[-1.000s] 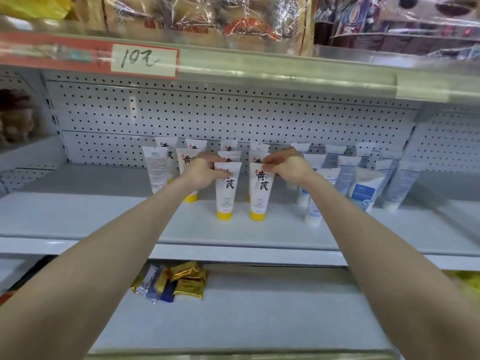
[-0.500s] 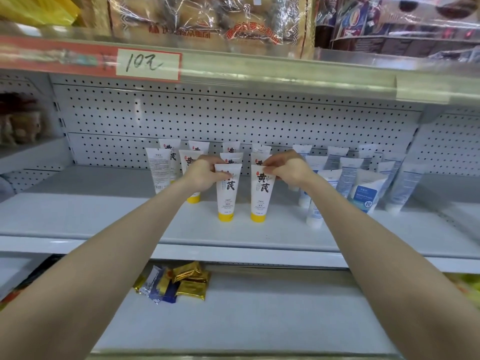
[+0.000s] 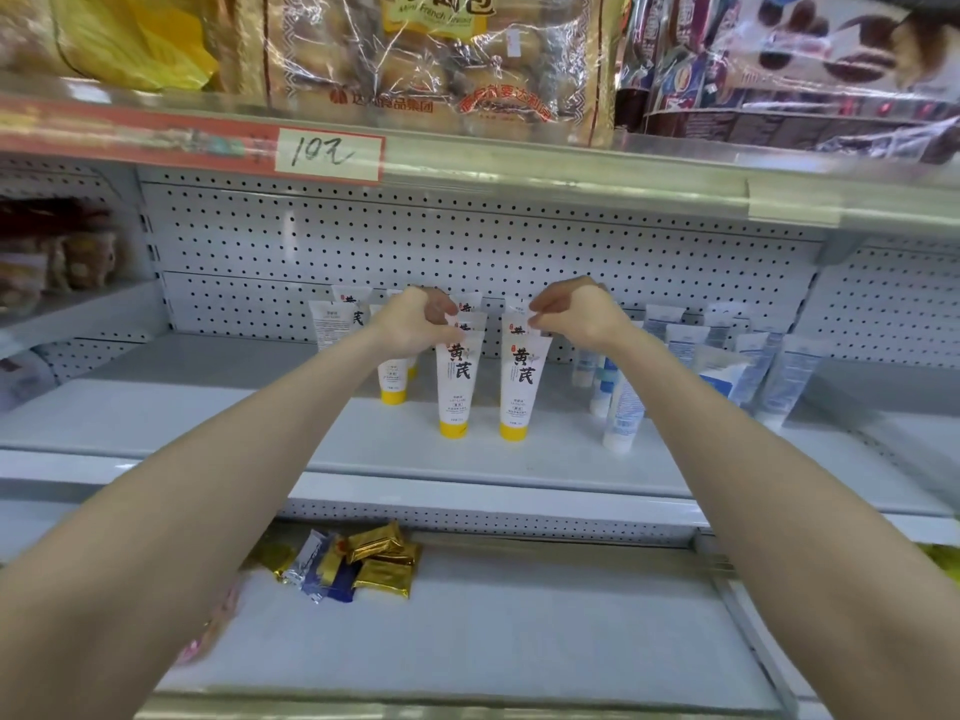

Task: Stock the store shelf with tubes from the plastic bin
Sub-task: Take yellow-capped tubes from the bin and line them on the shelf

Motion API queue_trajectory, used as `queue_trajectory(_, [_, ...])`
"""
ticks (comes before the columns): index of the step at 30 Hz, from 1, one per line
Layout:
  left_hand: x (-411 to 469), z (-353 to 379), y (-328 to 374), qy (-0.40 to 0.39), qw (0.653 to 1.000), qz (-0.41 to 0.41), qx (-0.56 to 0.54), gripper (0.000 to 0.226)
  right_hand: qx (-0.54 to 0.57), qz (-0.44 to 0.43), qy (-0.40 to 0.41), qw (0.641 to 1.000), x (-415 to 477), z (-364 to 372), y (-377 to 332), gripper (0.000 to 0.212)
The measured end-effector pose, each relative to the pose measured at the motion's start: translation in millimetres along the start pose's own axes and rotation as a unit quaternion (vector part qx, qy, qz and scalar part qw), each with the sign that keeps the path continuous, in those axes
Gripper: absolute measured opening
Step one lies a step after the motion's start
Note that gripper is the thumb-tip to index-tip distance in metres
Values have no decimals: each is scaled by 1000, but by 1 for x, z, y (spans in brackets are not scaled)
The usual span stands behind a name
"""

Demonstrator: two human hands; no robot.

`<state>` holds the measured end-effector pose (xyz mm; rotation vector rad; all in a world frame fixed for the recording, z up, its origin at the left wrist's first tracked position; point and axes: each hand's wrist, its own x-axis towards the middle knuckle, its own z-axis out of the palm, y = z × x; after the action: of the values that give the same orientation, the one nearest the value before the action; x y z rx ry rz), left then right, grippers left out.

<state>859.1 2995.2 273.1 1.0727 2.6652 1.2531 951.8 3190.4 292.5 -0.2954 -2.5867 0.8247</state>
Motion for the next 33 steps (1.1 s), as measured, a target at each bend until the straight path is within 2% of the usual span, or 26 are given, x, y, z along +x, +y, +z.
queue_trajectory(7, [-37, -20, 16, -2, 1000, 6, 28, 39, -29, -53, -30, 998, -34, -8, -27, 26])
queue_trajectory(11, [-68, -27, 20, -32, 999, -2, 37, 39, -33, -69, -55, 996, -56, 1, -40, 22])
queue_trajectory(14, [-92, -26, 15, -55, 996, -22, 61, 40, -41, -68, -89, 993, -74, 18, -44, 26])
queue_trajectory(19, [-131, -8, -14, -109, 988, -74, 83, 44, -27, -50, -163, 985, -104, 57, -36, 34])
queue_trajectory(29, [-197, 55, -103, -178, 966, -171, 80, 43, -33, -3, -282, 959, -164, 162, 17, 30])
queue_trajectory(33, [-220, 87, -142, -207, 953, -211, 62, 43, -22, 52, -344, 937, -186, 212, 49, 33])
